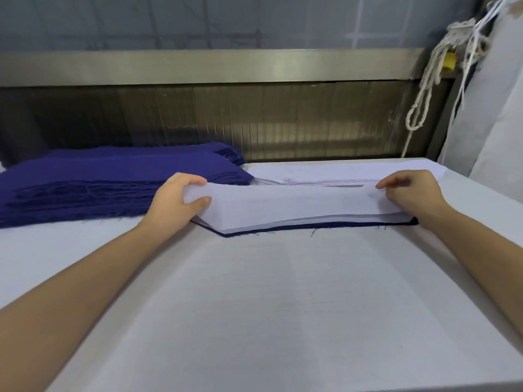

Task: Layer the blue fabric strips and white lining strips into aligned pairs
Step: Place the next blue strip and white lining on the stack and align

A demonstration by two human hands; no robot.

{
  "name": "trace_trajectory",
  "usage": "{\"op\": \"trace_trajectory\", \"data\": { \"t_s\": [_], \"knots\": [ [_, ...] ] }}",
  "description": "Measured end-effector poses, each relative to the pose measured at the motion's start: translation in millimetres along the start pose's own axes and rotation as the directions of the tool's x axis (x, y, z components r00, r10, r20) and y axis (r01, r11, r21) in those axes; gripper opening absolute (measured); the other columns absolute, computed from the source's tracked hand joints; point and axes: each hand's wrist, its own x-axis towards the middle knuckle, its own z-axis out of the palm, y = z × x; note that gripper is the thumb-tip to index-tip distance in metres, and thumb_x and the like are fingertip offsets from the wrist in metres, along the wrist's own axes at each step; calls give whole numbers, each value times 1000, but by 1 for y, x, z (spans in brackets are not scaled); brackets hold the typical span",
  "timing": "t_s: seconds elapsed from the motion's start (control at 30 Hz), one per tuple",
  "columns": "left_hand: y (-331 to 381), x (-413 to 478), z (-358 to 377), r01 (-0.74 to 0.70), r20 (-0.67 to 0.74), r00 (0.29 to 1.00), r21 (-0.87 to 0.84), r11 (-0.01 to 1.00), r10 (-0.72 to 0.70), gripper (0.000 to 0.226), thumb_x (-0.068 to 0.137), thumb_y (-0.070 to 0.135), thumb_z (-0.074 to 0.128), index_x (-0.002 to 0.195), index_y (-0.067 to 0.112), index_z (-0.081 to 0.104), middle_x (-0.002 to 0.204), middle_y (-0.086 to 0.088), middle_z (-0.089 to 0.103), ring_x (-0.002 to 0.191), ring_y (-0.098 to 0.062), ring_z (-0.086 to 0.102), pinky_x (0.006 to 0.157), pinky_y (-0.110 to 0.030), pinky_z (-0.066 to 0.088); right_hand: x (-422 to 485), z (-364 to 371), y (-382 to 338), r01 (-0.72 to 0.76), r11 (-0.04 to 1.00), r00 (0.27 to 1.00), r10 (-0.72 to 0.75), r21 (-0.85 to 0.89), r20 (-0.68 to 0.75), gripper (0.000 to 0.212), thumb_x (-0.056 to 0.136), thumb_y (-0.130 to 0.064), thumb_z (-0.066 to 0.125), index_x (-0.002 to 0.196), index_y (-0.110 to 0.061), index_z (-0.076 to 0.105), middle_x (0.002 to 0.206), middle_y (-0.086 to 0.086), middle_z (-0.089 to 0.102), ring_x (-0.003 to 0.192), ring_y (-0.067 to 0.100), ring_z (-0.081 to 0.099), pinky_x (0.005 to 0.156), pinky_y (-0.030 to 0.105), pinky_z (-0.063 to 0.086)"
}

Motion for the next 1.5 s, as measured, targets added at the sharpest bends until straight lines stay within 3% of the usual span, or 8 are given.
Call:
{"op": "trace_trajectory", "data": {
  "t_s": [0.13, 0.5, 0.63, 0.87, 1.13, 1.5],
  "knots": [
    [-2, 0, 2, -32, 40, 999, 44, 999, 30, 35, 83, 12, 68, 117, 16, 59, 113, 9, 49, 101, -6, 44, 87, -22, 35, 2, -2, 2, 19, 998, 1000, -19, -61, 0, 29, 82, 7, 49, 78, -14, 69, 78, 3, 59, 71, 16, 48, 59, 23, 37],
    [-8, 2, 5, -75, 109, 992, 82, 994, 66, 38, 83, 7, 67, 118, 17, 60, 118, 5, 54, 102, -5, 44, 82, -21, 34, 4, -5, 8, 59, 977, 995, -40, -206, 96, 25, 81, 4, 54, 73, -15, 68, 80, 6, 64, 81, 21, 55, 73, 25, 39],
    [-9, 2, 6, -92, 123, 989, 93, 991, 80, 38, 83, 7, 67, 119, 16, 60, 119, 4, 55, 103, -4, 43, 83, -20, 34, 3, -5, 10, 77, 973, 994, -58, -216, 96, 18, 83, 0, 55, 84, -13, 67, 84, 6, 62, 83, 22, 54, 75, 26, 38],
    [-10, 3, 7, -104, 146, 985, 111, 988, 87, 39, 82, 6, 67, 119, 17, 60, 120, 4, 55, 102, -4, 44, 82, -20, 34, 4, -6, 12, 120, 953, 993, -112, -277, 48, 27, 83, 7, 49, 97, -6, 69, 86, 7, 59, 84, 22, 51, 76, 26, 38],
    [-13, 3, 7, -112, 152, 984, 121, 986, 93, 40, 82, 7, 67, 120, 18, 60, 120, 6, 54, 102, -4, 44, 81, -21, 35, 6, -7, 11, 63, 947, 997, -49, -316, 54, 27, 77, 8, 50, 84, -10, 68, 78, 7, 61, 79, 24, 53, 72, 27, 40],
    [-13, 2, 7, -120, 155, 983, 134, 984, 98, 42, 81, 7, 69, 120, 21, 60, 120, 7, 53, 101, -3, 43, 79, -20, 34, 6, -7, 10, 87, 942, 996, -83, -323, 26, 29, 81, 8, 46, 85, -7, 70, 84, 6, 59, 84, 21, 50, 75, 28, 40]
  ]
}}
